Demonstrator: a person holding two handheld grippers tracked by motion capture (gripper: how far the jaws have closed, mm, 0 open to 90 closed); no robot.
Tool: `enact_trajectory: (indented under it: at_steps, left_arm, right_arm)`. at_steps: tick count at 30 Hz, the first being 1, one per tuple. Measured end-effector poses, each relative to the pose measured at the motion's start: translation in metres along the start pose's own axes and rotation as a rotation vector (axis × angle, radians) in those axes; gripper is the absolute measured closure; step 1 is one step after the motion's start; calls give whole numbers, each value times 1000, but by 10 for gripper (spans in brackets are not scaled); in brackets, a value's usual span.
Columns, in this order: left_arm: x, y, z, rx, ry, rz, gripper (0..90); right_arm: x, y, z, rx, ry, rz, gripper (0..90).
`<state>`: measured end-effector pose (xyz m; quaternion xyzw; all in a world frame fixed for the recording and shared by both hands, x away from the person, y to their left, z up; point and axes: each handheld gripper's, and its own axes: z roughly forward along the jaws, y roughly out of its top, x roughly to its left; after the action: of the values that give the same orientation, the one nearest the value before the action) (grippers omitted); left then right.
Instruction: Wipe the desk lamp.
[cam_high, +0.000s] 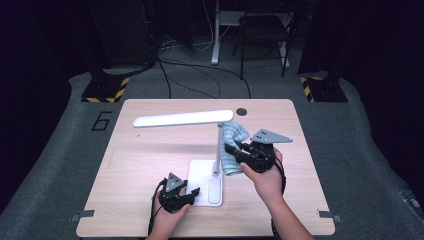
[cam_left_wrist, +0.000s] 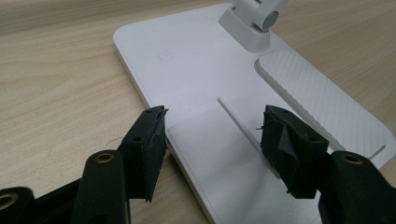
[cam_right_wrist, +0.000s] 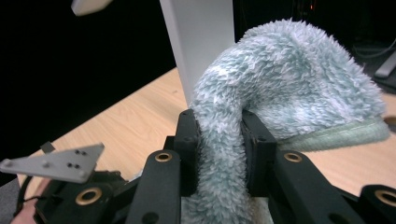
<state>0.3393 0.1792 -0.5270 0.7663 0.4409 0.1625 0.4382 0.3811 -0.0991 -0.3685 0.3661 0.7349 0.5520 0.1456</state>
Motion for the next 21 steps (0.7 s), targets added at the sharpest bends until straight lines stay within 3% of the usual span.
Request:
enact_trajectory:
  at_steps: [8,21]
  left_arm:
    - [0,0,0,-5,2,-2,404]
    - [0,0,0,-1,0,-7,403]
  right_arm:
    - [-11,-37,20,82,-7,46,715]
    - [-17,-73,45,177,-31,74,715]
